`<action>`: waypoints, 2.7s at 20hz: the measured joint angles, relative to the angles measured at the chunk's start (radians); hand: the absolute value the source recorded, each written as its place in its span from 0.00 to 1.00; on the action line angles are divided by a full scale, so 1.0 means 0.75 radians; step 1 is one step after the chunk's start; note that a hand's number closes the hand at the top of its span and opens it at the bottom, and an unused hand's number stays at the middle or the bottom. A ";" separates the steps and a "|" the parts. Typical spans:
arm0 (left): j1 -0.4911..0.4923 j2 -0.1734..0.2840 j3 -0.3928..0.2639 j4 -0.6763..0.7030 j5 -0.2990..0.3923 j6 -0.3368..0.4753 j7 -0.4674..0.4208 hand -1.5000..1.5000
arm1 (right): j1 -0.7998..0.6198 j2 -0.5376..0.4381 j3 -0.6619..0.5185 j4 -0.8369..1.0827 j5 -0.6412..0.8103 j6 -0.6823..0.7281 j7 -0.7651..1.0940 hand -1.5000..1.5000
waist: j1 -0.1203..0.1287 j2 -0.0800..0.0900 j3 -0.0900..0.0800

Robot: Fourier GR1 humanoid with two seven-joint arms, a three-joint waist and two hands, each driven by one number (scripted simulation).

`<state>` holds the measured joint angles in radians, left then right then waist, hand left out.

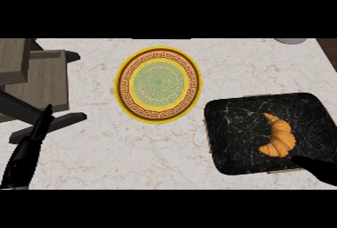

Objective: Pick the croissant from the tray and place it in the plate

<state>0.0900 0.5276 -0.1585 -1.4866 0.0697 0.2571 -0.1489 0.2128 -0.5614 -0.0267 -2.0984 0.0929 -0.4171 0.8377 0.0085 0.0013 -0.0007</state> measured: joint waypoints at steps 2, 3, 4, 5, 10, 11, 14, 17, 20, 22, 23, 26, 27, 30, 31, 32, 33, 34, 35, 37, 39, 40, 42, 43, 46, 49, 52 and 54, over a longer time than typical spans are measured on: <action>-0.001 0.008 0.008 -0.025 -0.005 -0.011 0.032 0.50 | -0.020 -0.010 0.016 0.044 -0.019 0.060 0.017 0.00 | -0.001 0.000 0.000; -0.006 0.000 0.007 -0.027 -0.013 -0.007 0.039 0.50 | -0.043 -0.024 0.017 0.074 -0.031 0.094 0.032 0.00 | -0.001 0.000 0.001; -0.017 -0.003 0.009 -0.020 -0.017 -0.010 0.046 0.50 | -0.035 -0.034 0.031 0.077 -0.035 0.128 0.039 0.00 | -0.004 0.000 0.001; -0.025 -0.004 0.019 -0.003 -0.011 -0.027 0.028 0.50 | -0.070 -0.049 0.034 0.107 -0.046 0.162 0.057 0.00 | -0.002 -0.001 0.002; -0.013 -0.032 0.045 -0.002 -0.043 -0.038 0.022 0.50 | -0.114 -0.047 0.021 0.264 -0.091 0.316 -0.005 0.00 | -0.005 -0.003 0.003; -0.004 -0.041 0.047 -0.017 -0.053 -0.037 0.028 0.50 | -0.124 -0.037 0.020 0.300 -0.089 0.340 -0.025 0.00 | -0.005 -0.003 0.002; 0.021 -0.052 0.086 -0.001 -0.055 -0.078 -0.018 0.50 | -0.144 0.007 0.019 0.365 -0.074 0.388 -0.075 0.00 | -0.006 -0.003 0.003; 0.014 -0.098 0.092 0.011 -0.094 -0.076 -0.005 0.50 | -0.189 0.034 0.009 0.409 -0.069 0.452 -0.076 0.00 | -0.008 -0.002 0.002; 0.008 -0.109 0.121 0.010 -0.114 -0.097 0.006 0.50 | -0.219 0.080 0.015 0.477 -0.050 0.497 -0.117 0.00 | -0.008 -0.002 0.001; 0.011 -0.119 0.131 -0.026 -0.137 -0.107 0.040 0.50 | -0.199 0.107 0.005 0.490 -0.041 0.526 -0.151 0.00 | -0.009 -0.002 0.001; 0.009 -0.135 0.134 -0.013 -0.144 -0.114 0.034 0.50 | -0.212 0.120 0.007 0.500 -0.033 0.537 -0.143 0.00 | -0.009 -0.002 0.001; 0.008 -0.143 0.171 -0.002 -0.161 -0.147 0.026 0.50 | -0.269 0.162 0.006 0.580 0.004 0.562 -0.145 0.00 | -0.008 -0.002 0.001; 0.003 -0.153 0.180 0.006 -0.172 -0.156 0.019 0.50 | -0.275 0.165 -0.010 0.593 0.005 0.583 -0.146 0.00 | -0.008 -0.002 0.002; 0.010 -0.160 0.216 -0.001 -0.182 -0.198 0.015 0.50 | -0.273 0.205 -0.021 0.640 0.042 0.597 -0.197 0.00 | -0.008 -0.004 0.002; 0.016 -0.164 0.223 -0.004 -0.187 -0.203 0.010 0.50 | -0.302 0.227 -0.006 0.672 0.067 0.588 -0.198 0.00 | -0.007 -0.003 0.002; 0.015 -0.172 0.236 -0.002 -0.192 -0.218 0.004 0.50 | -0.313 0.238 -0.014 0.687 0.077 0.597 -0.201 0.00 | -0.007 -0.003 0.002; 0.015 -0.177 0.249 -0.001 -0.196 -0.227 0.000 0.50 | -0.313 0.252 -0.015 0.711 0.090 0.601 -0.222 0.00 | -0.007 -0.004 0.002; 0.012 -0.190 0.250 0.007 -0.206 -0.234 0.001 0.50 | -0.319 0.255 -0.025 0.729 0.093 0.613 -0.238 0.00 | -0.008 -0.005 0.001; 0.003 -0.193 0.260 0.024 -0.212 -0.244 -0.016 0.50 | -0.347 0.258 -0.034 0.759 0.100 0.622 -0.243 0.00 | -0.009 -0.007 -0.001; -0.002 -0.217 0.259 0.015 -0.238 -0.240 0.002 0.50 | -0.332 0.281 -0.038 0.762 0.122 0.614 -0.290 1.00 | -0.010 -0.008 -0.004; 0.001 -0.232 0.262 0.004 -0.255 -0.236 0.009 0.50 | -0.318 0.298 -0.054 0.784 0.138 0.595 -0.366 1.00 | -0.011 -0.010 -0.009; 0.012 -0.225 0.274 -0.014 -0.252 -0.250 0.016 0.50 | -0.335 0.296 -0.067 0.804 0.142 0.597 -0.385 1.00 | -0.012 -0.011 -0.010; 0.004 -0.232 0.286 0.002 -0.260 -0.264 0.007 0.50 | -0.338 0.328 -0.057 0.801 0.178 0.567 -0.393 1.00 | -0.013 -0.012 -0.010; 0.003 -0.245 0.282 -0.001 -0.273 -0.260 0.012 0.50 | -0.338 0.322 -0.076 0.814 0.174 0.573 -0.423 1.00 | -0.013 -0.011 -0.010; 0.002 -0.250 0.292 -0.025 -0.284 -0.271 0.042 0.50 | -0.362 0.301 -0.085 0.855 0.197 0.595 -0.500 1.00 | -0.005 -0.010 -0.011; -0.024 -0.259 0.264 -0.031 -0.294 -0.282 0.036 0.50 | -0.510 0.177 -0.010 0.929 0.271 0.721 -0.566 1.00 | 0.057 0.011 -0.004; -0.057 -0.265 0.232 -0.040 -0.298 -0.304 0.028 0.50 | -0.640 0.042 0.094 0.974 0.369 0.857 -0.665 1.00 | 0.142 0.039 -0.001; -0.087 -0.269 0.216 -0.042 -0.301 -0.314 0.030 0.50 | -0.727 -0.029 0.150 1.025 0.424 0.927 -0.752 1.00 | 0.174 0.052 0.002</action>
<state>0.0251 0.3260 0.0037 -1.5180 -0.1560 0.0218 -0.1265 -0.3323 -0.5834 0.0857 -1.3299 0.4110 0.2779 0.2739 0.1391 0.0405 0.0007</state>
